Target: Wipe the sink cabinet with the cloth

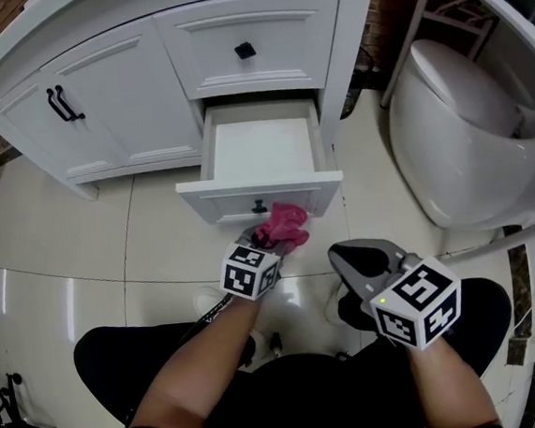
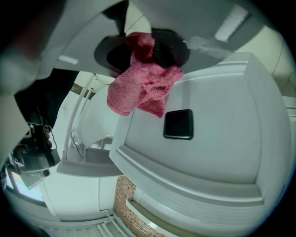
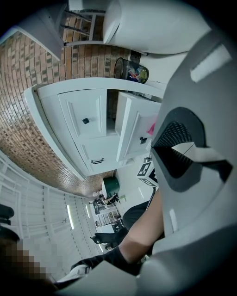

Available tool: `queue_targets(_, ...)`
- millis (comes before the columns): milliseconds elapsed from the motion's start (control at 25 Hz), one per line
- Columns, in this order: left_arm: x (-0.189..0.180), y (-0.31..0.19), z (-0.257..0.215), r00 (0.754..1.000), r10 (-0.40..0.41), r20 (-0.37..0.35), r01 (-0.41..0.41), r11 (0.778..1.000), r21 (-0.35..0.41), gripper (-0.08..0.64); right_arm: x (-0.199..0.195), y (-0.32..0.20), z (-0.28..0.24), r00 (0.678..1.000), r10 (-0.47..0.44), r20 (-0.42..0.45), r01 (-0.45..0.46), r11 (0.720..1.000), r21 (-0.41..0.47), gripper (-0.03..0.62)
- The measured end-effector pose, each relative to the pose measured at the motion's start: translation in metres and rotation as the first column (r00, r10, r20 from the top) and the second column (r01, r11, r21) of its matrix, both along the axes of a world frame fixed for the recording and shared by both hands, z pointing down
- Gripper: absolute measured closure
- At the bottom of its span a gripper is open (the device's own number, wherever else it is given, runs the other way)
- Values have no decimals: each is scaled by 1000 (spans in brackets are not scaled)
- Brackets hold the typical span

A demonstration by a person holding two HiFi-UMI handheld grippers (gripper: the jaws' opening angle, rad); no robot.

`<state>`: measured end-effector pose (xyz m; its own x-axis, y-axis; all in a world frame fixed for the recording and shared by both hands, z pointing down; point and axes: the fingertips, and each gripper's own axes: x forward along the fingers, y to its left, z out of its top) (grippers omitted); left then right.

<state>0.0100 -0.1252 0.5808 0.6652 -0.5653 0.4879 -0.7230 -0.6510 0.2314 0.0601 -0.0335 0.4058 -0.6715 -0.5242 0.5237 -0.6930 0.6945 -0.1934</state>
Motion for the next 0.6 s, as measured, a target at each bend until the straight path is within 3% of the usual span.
queue_targets(280, -43, -5, 4, 994, -105, 14, 106, 994, -15, 471, -12, 2, -3, 1000, -24, -2, 24, 1000, 7, 584)
queue_targets(600, -99, -11, 2, 965, -262, -8, 262, 965, -30, 471, -28, 4, -8, 998, -57, -7, 57, 998, 19, 584)
